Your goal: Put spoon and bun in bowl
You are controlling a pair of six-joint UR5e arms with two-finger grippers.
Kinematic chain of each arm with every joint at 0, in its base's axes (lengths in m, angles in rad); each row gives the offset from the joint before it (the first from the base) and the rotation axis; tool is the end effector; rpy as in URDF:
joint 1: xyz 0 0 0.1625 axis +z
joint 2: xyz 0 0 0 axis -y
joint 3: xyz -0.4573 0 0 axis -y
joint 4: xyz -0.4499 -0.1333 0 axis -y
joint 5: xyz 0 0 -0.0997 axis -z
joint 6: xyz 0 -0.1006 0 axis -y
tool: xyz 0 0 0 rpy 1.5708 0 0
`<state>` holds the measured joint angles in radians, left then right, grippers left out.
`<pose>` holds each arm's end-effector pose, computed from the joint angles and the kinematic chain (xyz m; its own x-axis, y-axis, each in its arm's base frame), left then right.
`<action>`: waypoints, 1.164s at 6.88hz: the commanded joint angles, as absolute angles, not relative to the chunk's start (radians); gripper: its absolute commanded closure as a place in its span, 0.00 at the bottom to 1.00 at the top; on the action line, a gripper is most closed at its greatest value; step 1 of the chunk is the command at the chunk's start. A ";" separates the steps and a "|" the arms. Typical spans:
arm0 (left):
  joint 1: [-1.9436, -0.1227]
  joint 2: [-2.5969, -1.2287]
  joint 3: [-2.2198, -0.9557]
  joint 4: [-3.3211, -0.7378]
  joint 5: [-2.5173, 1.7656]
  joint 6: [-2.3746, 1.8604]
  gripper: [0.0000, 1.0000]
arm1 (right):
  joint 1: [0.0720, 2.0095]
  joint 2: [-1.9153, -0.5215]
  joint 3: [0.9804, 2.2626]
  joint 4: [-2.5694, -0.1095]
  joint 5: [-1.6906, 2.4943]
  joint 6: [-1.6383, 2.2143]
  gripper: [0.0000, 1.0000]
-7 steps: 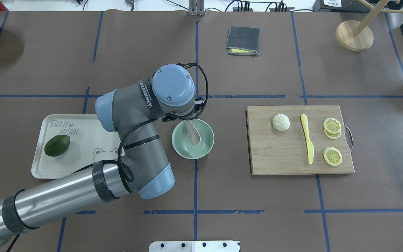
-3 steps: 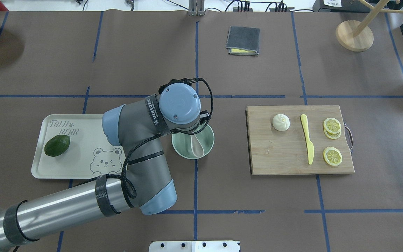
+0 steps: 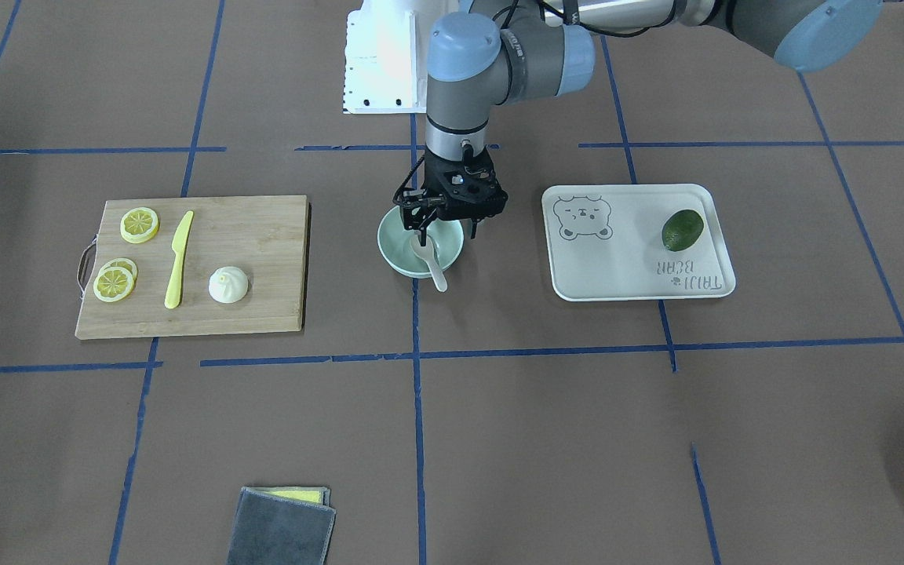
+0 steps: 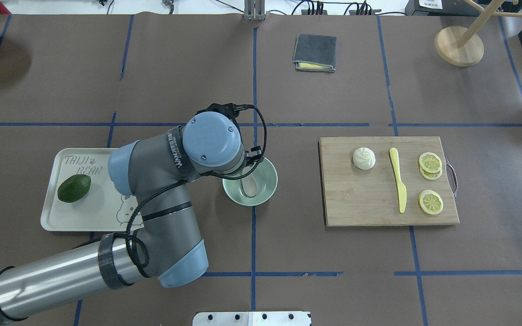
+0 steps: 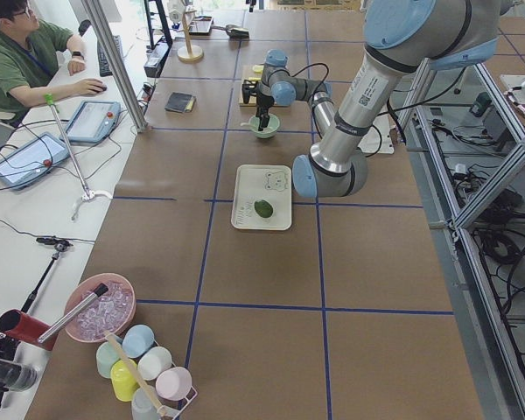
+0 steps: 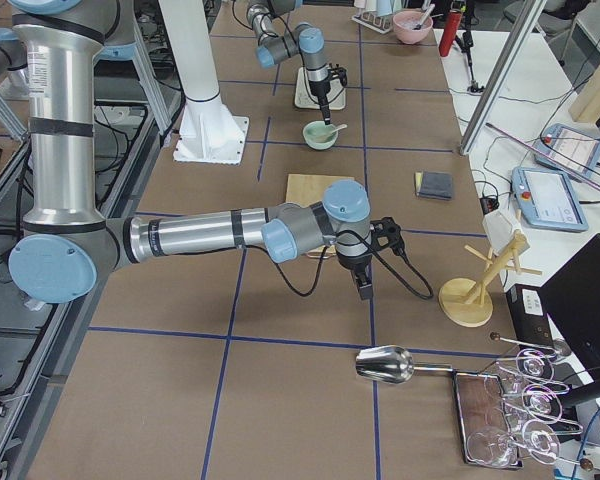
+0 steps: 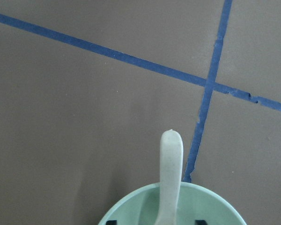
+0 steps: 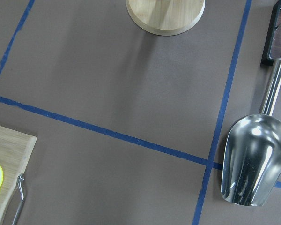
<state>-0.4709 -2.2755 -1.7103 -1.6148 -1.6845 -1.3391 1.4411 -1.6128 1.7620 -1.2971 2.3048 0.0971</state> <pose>0.6002 -0.4423 0.1603 0.6326 -0.0661 -0.7716 0.2333 0.9663 0.1085 -0.0054 -0.5512 0.5797 0.7088 -0.2792 0.6477 0.0494 0.9357 0.3493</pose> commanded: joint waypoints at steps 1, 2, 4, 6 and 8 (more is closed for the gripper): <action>-0.584 -2.166 -1.842 -1.614 -1.738 -0.916 0.00 | 1.437 -1.599 1.781 -1.295 2.307 0.100 0.00; -0.697 -2.120 -1.850 -1.612 -1.826 -0.691 0.00 | 1.427 -1.597 1.798 -1.295 2.307 0.112 0.00; -1.023 -2.004 -1.853 -1.614 -2.055 -0.403 0.00 | 1.369 -1.576 1.839 -1.295 2.328 0.171 0.00; -1.243 -1.825 -1.804 -1.606 -2.190 -0.219 0.00 | 1.269 -1.551 1.917 -1.295 2.327 0.314 0.00; -1.468 -1.755 -1.662 -1.585 -2.233 0.050 0.00 | 1.154 -1.472 1.977 -1.298 2.316 0.543 0.00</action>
